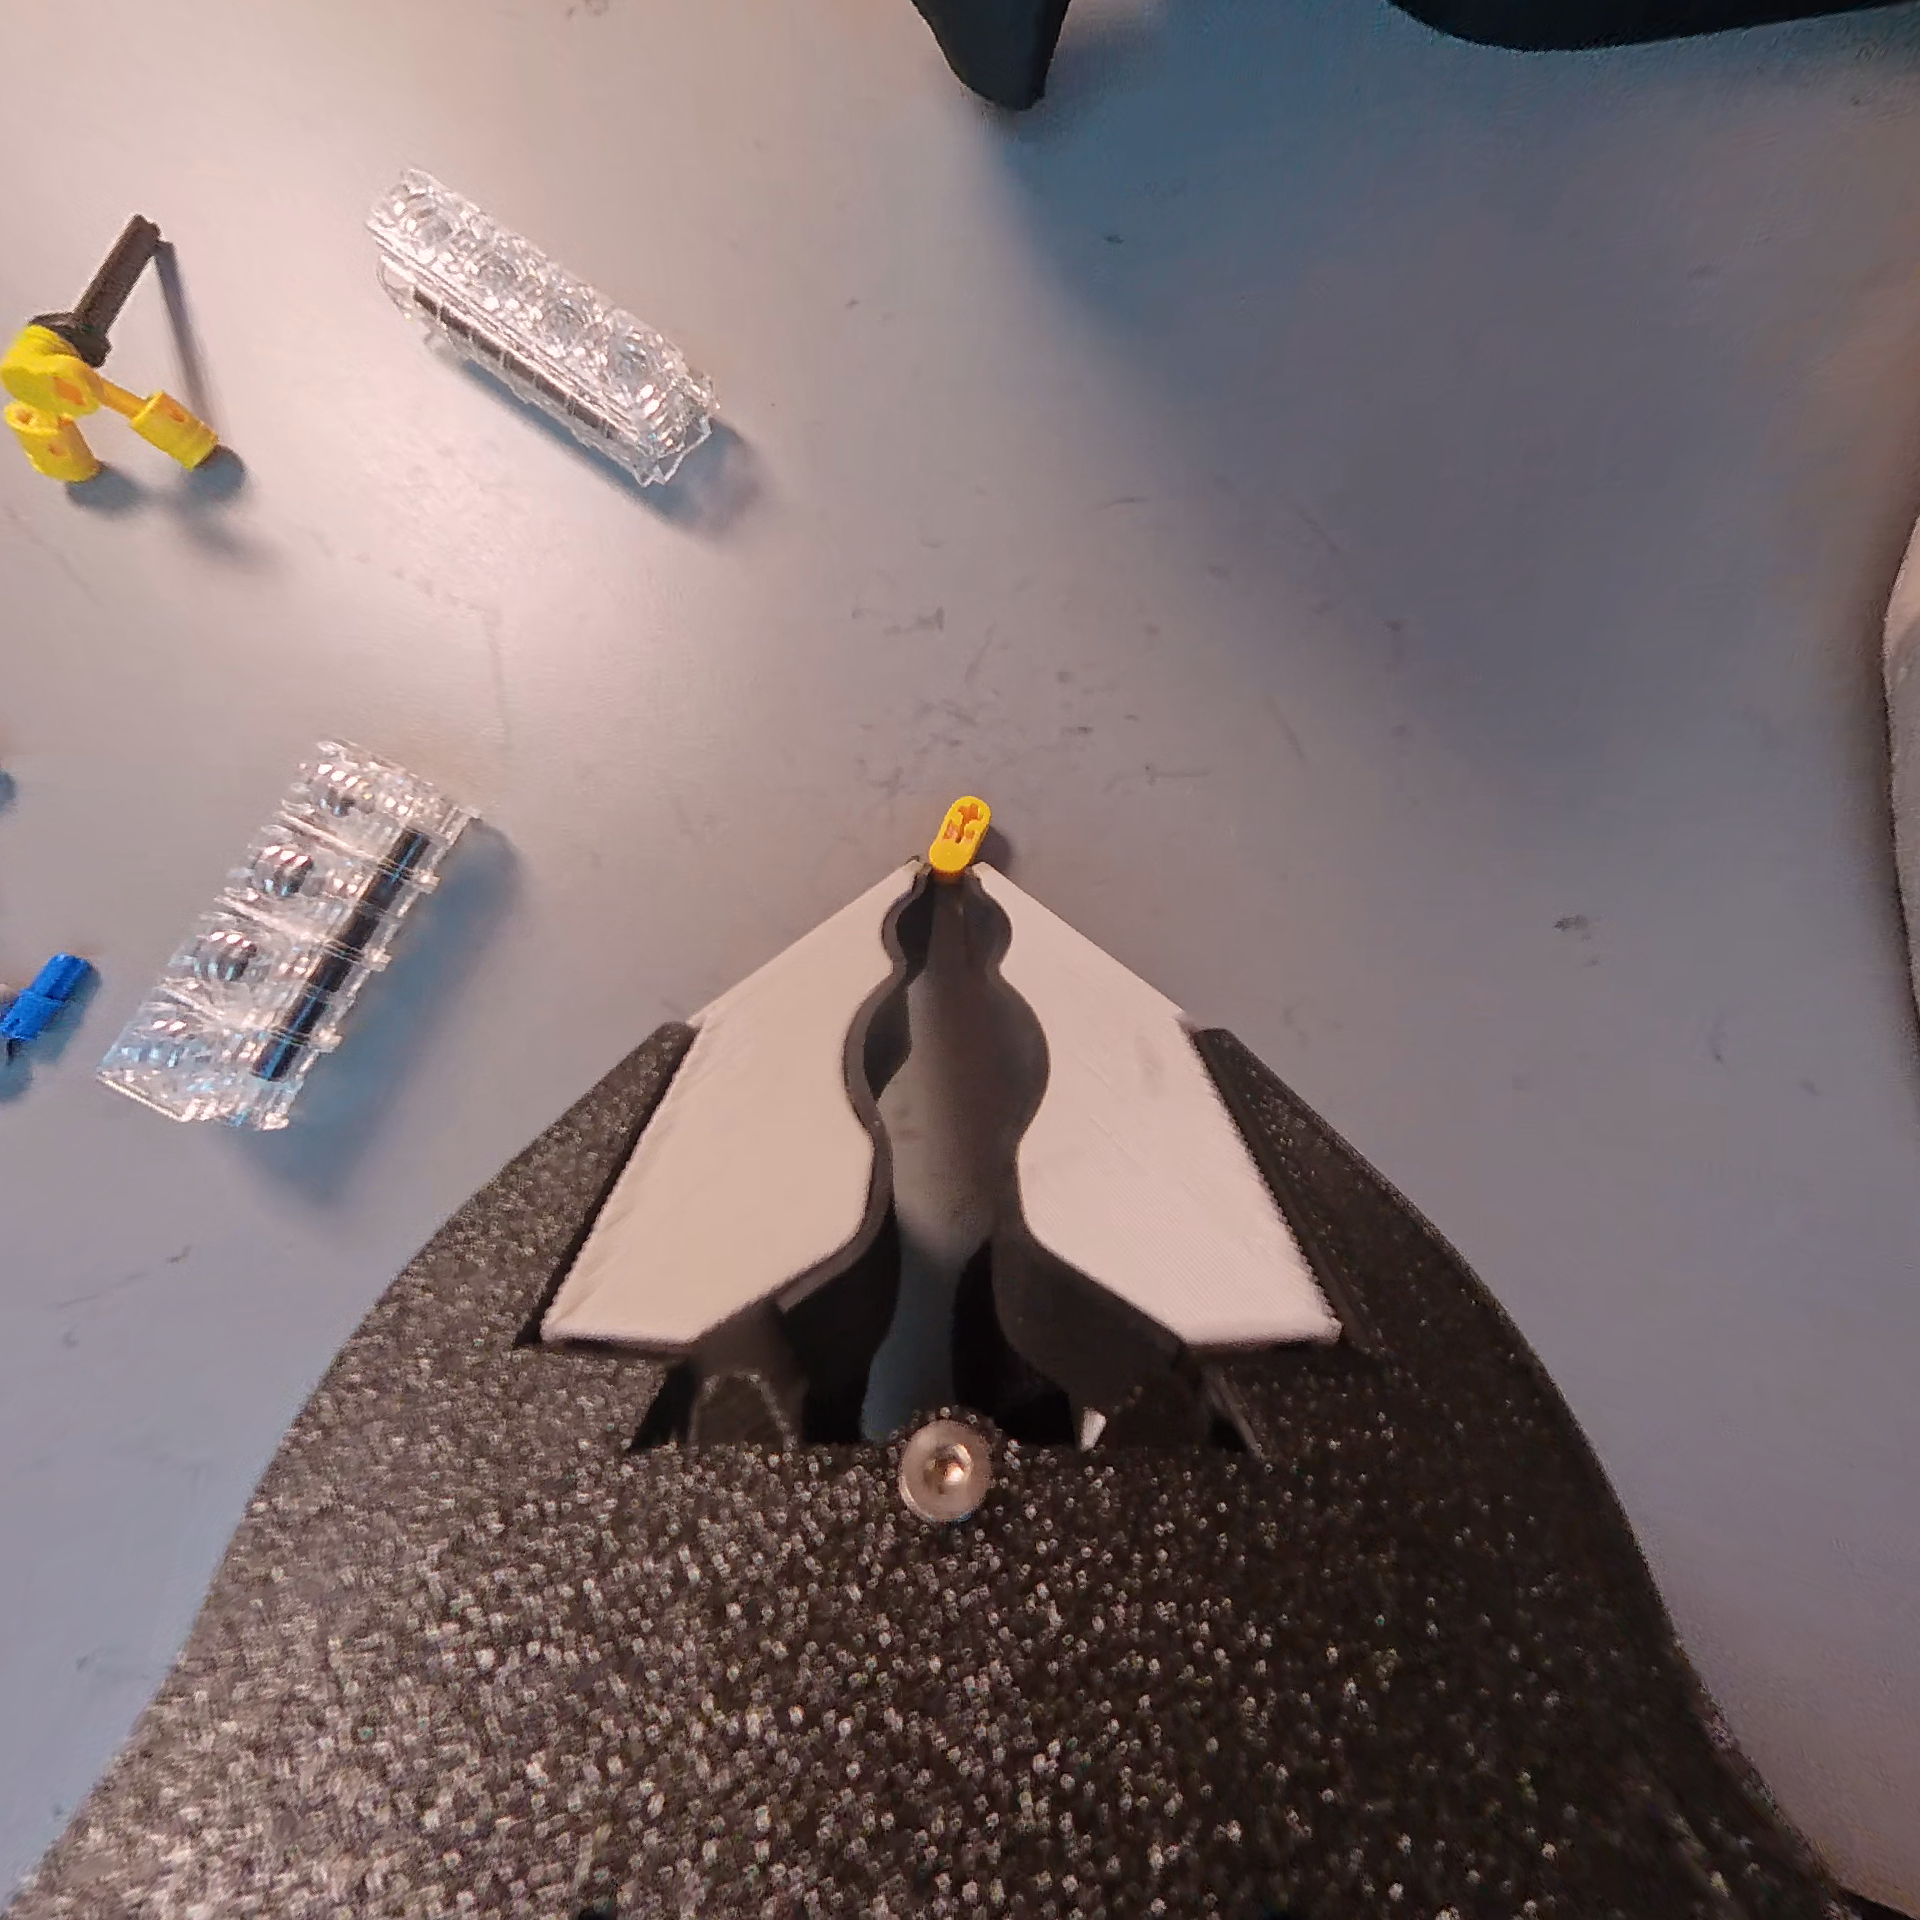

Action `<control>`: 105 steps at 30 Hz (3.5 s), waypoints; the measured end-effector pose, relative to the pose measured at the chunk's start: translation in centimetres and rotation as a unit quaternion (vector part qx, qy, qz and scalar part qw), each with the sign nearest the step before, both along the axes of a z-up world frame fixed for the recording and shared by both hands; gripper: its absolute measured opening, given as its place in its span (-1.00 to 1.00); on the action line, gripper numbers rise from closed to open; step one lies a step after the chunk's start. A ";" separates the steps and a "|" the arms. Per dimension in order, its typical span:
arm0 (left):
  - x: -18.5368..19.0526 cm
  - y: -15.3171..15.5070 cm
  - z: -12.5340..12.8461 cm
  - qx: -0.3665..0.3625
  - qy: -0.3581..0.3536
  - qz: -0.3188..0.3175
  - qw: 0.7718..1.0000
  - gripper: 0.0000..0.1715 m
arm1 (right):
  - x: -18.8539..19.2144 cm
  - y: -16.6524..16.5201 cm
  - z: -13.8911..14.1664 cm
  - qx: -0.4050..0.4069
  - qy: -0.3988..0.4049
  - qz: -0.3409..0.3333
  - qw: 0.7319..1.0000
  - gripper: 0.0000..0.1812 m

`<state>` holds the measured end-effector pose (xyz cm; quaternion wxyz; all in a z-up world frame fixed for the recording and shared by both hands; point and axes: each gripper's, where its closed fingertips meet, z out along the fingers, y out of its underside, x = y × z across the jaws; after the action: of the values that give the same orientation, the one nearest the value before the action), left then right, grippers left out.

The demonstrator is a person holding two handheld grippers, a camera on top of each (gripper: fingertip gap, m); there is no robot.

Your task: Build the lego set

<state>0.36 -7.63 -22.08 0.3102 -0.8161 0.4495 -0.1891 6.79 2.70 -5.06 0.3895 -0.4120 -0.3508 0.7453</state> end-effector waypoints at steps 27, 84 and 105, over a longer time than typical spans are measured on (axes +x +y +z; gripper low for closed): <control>0.1 2.5 10.7 0.124 -0.293 0.049 0.947 -0.94 | -0.3 -1.3 0.0 0.021 -0.006 0.017 1.000 -0.96; -3.8 3.0 0.4 0.059 0.014 0.076 0.995 -0.93 | -0.6 -2.6 -0.4 0.039 -0.021 0.044 0.998 -0.96; -2.3 3.0 0.3 0.017 -0.025 0.100 0.994 -0.83 | -0.7 -2.6 -0.5 0.037 -0.023 0.044 0.998 -0.96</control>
<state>-1.91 -4.61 -21.77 0.3527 -0.8467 0.3607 -0.1692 6.10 0.13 -5.53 0.3634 -0.3982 -0.4048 0.7385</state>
